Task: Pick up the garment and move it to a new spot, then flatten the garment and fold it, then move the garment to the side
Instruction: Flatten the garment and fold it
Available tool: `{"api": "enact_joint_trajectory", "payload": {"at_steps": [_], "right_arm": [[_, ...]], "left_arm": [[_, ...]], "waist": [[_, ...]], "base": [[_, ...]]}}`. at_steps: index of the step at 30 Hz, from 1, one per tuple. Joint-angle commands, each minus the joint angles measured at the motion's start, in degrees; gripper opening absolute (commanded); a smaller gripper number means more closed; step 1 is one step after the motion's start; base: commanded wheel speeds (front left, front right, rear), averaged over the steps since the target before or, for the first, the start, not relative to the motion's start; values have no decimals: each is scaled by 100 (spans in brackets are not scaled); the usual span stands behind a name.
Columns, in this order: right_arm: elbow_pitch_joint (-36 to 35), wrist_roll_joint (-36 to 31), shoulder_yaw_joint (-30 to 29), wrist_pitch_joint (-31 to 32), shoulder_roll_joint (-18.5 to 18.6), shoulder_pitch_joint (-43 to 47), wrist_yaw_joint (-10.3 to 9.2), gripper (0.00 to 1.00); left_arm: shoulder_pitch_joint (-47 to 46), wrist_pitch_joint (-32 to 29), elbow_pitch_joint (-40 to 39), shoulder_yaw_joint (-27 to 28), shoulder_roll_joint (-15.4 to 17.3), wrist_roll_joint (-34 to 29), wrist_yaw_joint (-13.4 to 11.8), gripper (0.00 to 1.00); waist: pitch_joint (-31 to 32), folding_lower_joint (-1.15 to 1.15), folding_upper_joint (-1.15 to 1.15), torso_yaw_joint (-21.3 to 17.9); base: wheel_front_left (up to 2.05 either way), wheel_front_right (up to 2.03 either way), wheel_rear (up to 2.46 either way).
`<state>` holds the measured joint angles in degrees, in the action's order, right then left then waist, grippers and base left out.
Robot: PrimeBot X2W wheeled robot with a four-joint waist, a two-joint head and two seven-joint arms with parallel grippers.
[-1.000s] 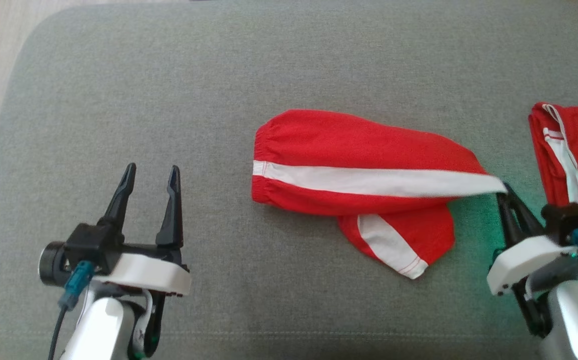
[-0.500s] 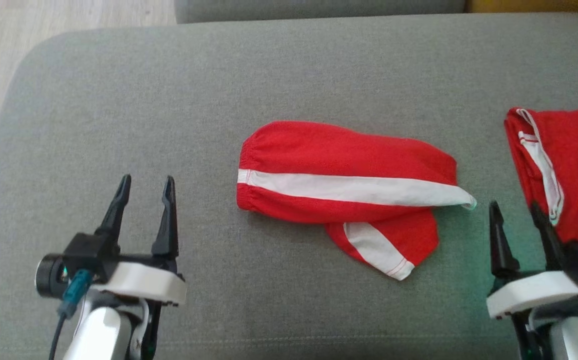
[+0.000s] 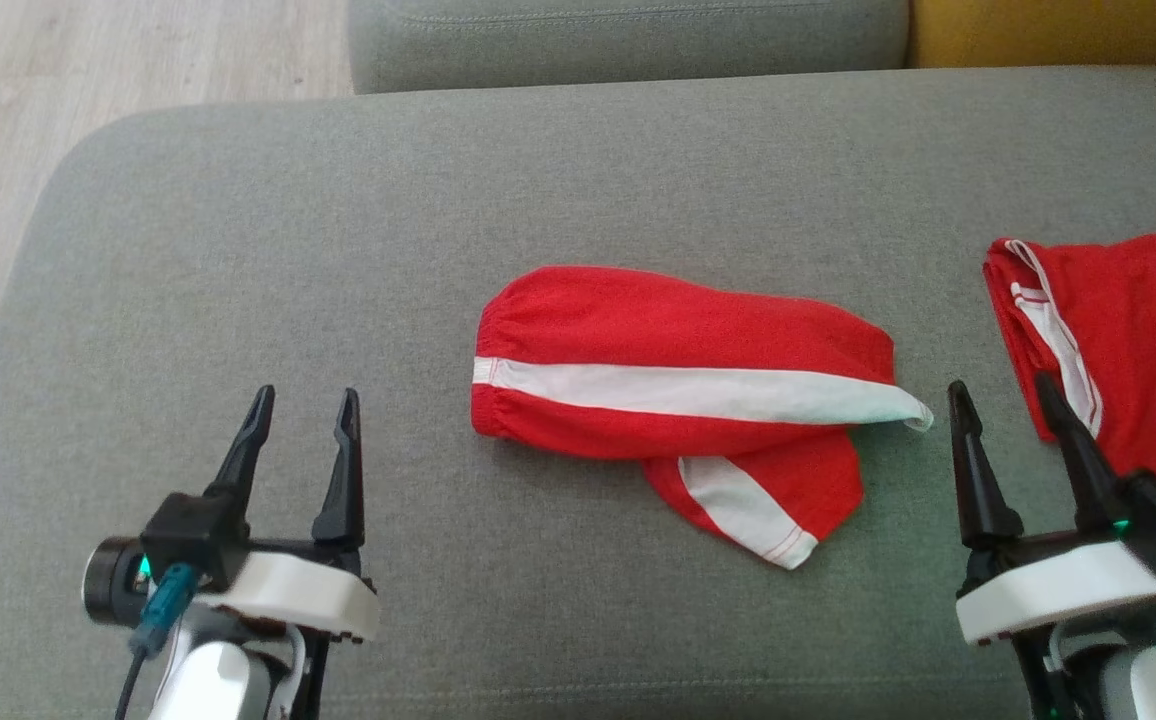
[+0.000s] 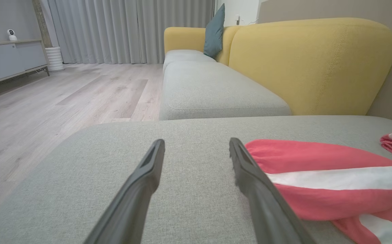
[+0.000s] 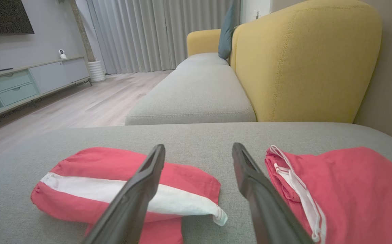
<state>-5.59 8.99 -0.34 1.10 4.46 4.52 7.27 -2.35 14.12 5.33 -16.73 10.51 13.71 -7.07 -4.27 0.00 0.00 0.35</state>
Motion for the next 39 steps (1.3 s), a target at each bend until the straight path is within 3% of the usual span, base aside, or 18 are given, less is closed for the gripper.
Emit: {"api": "enact_joint_trajectory", "payload": {"at_steps": [1, 8, 11, 14, 21, 27, 36, 37, 38, 39], "right_arm": [[-252, -25, 129, 4, 38, -131, 22, 100], [-334, -46, 127, 101, 22, -109, 22, 100], [-329, -45, 131, 123, 13, -118, 22, 100], [-354, -45, 147, 149, 1, -142, 22, 100], [-345, -38, 247, 178, -17, -328, 22, 100], [-257, 8, 270, 140, -40, -427, 22, 100], [-123, 104, 266, 115, -79, -476, 22, 100], [-108, 117, 265, 120, -84, -481, 22, 100], [-85, 132, 261, 138, -88, -482, 22, 100], [-65, 151, 250, 146, -92, -485, 22, 100]], "left_arm": [[-142, -3, -180, 170, 95, -34, -21, 100], [-162, -37, -177, 128, 131, -25, -20, 100], [-249, -146, -165, 48, 135, 34, 94, 100], [-504, -494, -95, -136, 108, 100, 292, 100], [-1538, -2064, 606, -557, -67, 484, 864, 100], [-2204, -2705, 1386, -547, -144, 758, 1035, 100], [-2652, -3124, 2027, -582, -125, 980, 1184, 100], [-2683, -3176, 2079, -600, -114, 994, 1200, 91], [-2710, -3201, 2116, -612, -107, 1015, 1219, 49], [-2730, -3240, 2153, -624, -107, 1055, 1242, 15]], "waist": [[-6, 0, 0, 5], [-39, 0, 0, 13], [-76, 0, 0, 10], [-179, 0, 0, 2], [-498, 0, 0, -153], [-713, 0, 0, -342], [-848, 0, 0, -455], [-855, 0, 0, -465], [-863, 0, 0, -475], [-872, 0, 0, -480]], "base": [[0, 0, 0], [0, 0, 0], [0, 0, 0], [0, 0, 0], [0, 0, 0], [0, 0, 0], [0, 0, 0], [0, 0, 0], [0, 0, 0], [0, 0, 0]]}}
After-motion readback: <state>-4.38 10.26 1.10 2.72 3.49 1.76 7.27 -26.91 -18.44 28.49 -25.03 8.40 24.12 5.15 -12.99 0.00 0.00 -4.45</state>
